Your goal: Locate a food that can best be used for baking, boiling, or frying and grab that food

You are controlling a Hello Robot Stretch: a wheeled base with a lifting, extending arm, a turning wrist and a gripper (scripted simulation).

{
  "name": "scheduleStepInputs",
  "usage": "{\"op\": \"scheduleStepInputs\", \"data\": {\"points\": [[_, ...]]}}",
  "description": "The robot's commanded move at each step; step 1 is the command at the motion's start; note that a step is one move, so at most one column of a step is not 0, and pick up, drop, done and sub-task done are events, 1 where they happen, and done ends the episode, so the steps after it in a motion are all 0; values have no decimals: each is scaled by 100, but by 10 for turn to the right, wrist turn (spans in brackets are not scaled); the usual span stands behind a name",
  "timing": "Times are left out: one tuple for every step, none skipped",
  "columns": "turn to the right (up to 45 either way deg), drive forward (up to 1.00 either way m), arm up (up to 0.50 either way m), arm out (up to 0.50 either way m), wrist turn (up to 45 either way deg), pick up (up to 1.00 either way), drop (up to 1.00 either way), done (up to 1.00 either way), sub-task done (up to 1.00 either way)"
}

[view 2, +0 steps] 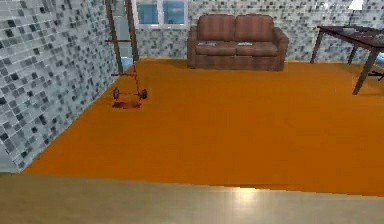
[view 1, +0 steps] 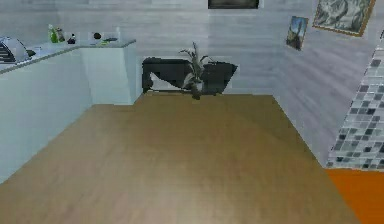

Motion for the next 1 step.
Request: {"op": "scheduleStepInputs", "data": {"points": [[-240,0,0,0,0,0,0,0,0]]}}
